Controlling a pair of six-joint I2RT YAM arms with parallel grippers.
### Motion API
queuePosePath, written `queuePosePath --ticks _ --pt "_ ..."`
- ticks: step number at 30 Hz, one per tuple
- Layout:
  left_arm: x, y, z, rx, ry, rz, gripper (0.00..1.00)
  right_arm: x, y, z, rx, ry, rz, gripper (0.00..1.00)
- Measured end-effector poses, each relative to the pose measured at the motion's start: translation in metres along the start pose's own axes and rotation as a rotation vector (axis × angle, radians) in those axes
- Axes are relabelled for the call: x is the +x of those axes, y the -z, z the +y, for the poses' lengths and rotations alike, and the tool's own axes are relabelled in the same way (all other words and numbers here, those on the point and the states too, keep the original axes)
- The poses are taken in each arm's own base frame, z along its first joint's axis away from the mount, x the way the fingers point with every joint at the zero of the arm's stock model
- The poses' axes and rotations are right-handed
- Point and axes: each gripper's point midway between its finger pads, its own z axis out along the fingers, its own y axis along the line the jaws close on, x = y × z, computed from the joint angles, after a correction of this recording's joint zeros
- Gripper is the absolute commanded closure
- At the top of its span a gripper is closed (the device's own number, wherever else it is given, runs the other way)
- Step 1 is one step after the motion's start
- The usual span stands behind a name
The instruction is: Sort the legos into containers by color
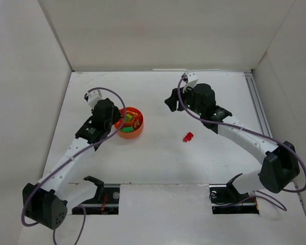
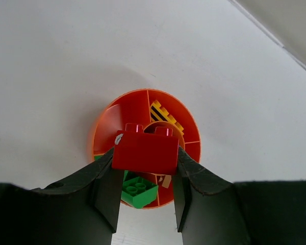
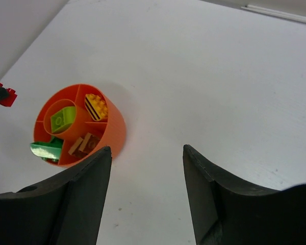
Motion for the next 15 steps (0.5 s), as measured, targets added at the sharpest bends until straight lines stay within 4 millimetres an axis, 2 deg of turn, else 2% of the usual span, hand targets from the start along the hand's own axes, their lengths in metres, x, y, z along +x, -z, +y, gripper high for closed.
queuePosePath --ticks 7,15 --pt "0.022 -0.025 0.009 -0.050 -0.039 0.072 0.93 0.014 0.012 -0.021 0.069 -0.013 0.042 0.34" --pt "0.012 -0.034 0.010 -0.045 -0.020 0.047 0.92 0.014 0.017 -0.030 0.111 -0.012 0.046 0.33"
